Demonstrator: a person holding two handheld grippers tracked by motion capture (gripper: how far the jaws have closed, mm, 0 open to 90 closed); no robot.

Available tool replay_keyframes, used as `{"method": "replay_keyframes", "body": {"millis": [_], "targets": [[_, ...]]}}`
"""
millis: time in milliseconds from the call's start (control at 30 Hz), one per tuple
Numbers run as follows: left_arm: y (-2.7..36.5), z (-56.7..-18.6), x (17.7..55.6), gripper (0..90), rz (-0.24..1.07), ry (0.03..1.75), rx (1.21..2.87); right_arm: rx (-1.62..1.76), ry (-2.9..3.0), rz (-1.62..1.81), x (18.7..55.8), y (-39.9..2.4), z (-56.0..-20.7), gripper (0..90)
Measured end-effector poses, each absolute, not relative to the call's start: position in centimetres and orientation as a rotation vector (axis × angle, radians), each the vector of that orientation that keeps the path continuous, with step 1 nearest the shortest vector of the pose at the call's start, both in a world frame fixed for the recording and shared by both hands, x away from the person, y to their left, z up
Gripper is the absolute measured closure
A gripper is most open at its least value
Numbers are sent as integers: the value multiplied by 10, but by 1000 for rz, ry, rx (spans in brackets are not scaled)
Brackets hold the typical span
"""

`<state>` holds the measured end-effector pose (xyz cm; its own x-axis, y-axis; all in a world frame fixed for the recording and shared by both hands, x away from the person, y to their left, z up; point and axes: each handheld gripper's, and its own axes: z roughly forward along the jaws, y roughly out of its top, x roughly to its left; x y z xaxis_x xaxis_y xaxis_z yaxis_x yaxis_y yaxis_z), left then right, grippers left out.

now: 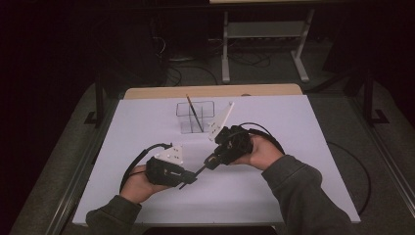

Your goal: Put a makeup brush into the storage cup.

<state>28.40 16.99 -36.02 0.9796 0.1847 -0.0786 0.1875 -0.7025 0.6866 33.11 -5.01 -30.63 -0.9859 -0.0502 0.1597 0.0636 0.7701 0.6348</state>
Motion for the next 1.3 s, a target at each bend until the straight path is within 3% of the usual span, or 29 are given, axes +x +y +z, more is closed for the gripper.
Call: {"method": "replay_keyframes", "body": {"millis": [67,133,300,467,767,1000,1100,1300], "targets": [[171,-360,284,832,9,264,2361,-33,-2785,-1031,331,-50,-307,782],[172,-360,284,833,13,279,2344,-66,-2770,-1063,332,-53,-308,691],[177,-359,287,834,21,312,2284,-132,-2717,-1195,334,-60,-318,649],[177,-358,289,834,22,333,2266,-170,-2678,-1254,334,-63,-324,677],[173,-359,290,835,25,321,2277,-175,-2635,-1303,337,-63,-325,816],[170,-362,289,825,16,308,2282,-129,-2652,-1266,335,-61,-323,831],[167,-363,289,710,9,337,2280,-129,-2672,-1227,334,-60,-321,832],[165,-362,289,742,2,325,2282,-109,-2726,-1161,333,-58,-313,832]]}}
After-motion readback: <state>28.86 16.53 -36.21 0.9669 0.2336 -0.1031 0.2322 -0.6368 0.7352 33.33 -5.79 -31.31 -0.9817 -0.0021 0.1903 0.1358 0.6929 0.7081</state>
